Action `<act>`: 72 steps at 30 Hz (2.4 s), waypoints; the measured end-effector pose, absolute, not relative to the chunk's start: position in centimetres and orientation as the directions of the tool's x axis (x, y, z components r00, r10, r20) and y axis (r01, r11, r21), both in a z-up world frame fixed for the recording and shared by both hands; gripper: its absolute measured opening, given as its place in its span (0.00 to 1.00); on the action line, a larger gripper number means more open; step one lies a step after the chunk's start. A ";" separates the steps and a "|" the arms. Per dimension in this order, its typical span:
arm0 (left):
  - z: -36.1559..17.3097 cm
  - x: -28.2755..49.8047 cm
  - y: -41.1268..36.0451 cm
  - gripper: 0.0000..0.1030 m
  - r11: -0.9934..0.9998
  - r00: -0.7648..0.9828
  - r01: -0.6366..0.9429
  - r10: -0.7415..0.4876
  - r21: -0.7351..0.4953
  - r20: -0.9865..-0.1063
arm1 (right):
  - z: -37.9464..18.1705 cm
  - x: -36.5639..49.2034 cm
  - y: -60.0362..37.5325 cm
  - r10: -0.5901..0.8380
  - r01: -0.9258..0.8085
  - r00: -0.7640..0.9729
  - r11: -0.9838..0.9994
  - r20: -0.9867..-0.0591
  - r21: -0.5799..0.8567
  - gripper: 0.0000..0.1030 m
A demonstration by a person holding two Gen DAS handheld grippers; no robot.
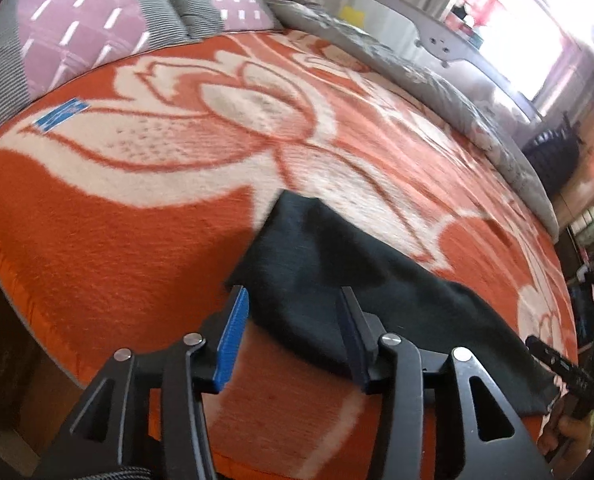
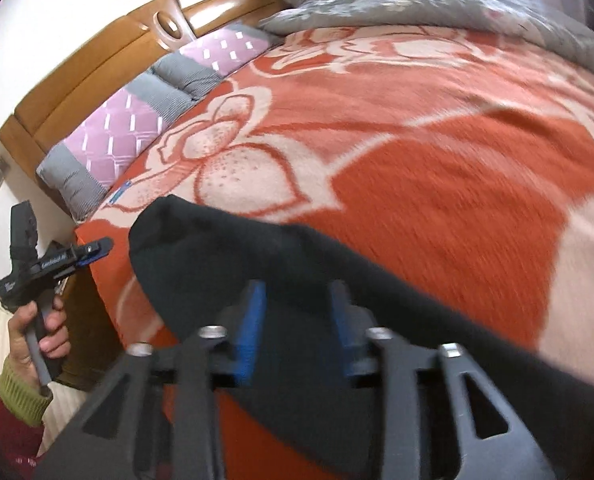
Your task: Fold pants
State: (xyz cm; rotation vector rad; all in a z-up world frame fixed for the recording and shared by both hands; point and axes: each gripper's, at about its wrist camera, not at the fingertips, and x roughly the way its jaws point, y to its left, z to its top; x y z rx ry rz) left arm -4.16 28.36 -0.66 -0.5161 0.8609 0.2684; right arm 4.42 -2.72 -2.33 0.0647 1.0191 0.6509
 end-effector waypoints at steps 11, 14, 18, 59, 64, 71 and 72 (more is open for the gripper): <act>-0.6 1.2 17.2 0.54 0.934 0.572 -0.185 -0.152 -0.307 -0.806 | -3.1 -1.6 -13.7 0.457 -0.238 0.421 0.889 -0.783 0.391 0.48; -0.4 2.6 13.4 0.56 0.953 0.547 -0.096 -0.190 -0.286 -0.815 | -3.0 -2.8 -15.9 0.441 -0.189 0.440 0.897 -0.783 0.399 0.48; -0.1 3.9 8.7 0.58 0.965 0.511 0.024 -0.235 -0.260 -0.827 | -3.2 -4.2 -18.7 0.410 -0.118 0.471 0.907 -0.781 0.404 0.48; -7.0 18.9 -30.2 0.54 0.598 -0.191 0.684 -0.406 -0.417 -0.894 | -9.6 -9.0 -34.4 0.374 0.337 0.733 0.526 -0.568 0.781 0.13; -8.5 18.0 -33.2 0.50 0.553 -0.207 0.749 -0.328 -0.366 -0.921 | -9.4 -9.6 -34.4 0.374 0.306 0.733 0.564 -0.568 0.767 0.12; -8.8 18.2 -33.8 0.16 0.515 -0.245 0.747 -0.374 -0.420 -0.894 | -8.9 -9.7 -33.9 0.357 0.283 0.720 0.631 -0.595 0.722 0.12; -8.6 18.1 -33.6 0.13 0.515 -0.234 0.748 -0.386 -0.419 -0.892 | -8.8 -9.6 -33.9 0.355 0.279 0.718 0.641 -0.598 0.715 0.12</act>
